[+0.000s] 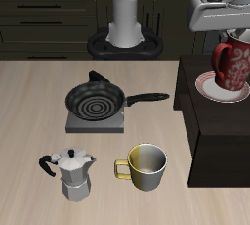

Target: Place the red mug on the plate

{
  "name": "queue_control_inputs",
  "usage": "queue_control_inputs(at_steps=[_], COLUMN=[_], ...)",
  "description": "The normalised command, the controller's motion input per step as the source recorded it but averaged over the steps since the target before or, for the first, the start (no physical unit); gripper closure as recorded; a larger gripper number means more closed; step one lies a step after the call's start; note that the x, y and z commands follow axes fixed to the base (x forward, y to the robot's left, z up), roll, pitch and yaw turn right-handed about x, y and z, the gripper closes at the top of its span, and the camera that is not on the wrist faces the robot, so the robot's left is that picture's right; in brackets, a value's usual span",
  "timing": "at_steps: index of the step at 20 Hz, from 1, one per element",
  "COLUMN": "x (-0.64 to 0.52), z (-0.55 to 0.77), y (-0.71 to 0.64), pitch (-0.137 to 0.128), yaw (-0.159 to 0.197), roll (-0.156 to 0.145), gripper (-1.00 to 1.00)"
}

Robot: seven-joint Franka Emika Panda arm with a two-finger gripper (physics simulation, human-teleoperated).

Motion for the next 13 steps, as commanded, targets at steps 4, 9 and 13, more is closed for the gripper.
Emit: queue_control_inputs(at_steps=[4,9,13], x=[0.06,0.06,0.00], z=[-0.30,-0.10,0.03], y=[0.01,-0.02,0.03], pitch=[0.041,0.047,-0.011], yaw=[0.021,0.008,0.023], roll=[0.010,0.023,0.020], gripper=[1.00,-1.00,-1.00])
